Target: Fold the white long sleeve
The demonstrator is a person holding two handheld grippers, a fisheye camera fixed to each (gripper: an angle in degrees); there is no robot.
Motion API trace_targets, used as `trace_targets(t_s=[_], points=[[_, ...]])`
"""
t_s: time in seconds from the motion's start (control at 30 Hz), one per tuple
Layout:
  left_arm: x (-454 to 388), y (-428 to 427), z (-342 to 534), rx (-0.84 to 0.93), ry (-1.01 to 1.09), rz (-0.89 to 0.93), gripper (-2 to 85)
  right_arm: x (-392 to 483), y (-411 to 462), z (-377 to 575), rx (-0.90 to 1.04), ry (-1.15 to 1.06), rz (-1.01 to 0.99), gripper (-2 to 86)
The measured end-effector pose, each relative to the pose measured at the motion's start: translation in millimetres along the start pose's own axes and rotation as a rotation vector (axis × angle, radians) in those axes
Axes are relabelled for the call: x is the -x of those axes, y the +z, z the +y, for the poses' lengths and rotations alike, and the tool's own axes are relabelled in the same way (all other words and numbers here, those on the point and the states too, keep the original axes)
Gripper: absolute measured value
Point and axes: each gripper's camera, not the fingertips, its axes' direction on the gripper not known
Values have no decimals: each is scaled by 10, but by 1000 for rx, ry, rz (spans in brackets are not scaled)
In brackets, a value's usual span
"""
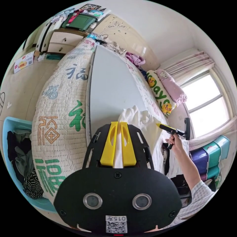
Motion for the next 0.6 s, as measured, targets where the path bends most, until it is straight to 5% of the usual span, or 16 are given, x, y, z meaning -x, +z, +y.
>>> trace_targets(t_s=[0.3, 0.6], points=[[-817, -1347, 1390, -16, 336, 128, 0, -125, -1951, 2103, -203, -140, -244, -6], [-667, -1214, 3447, 470, 332, 53, 1, -174, -1880, 4935, -28, -41, -359, -7]])
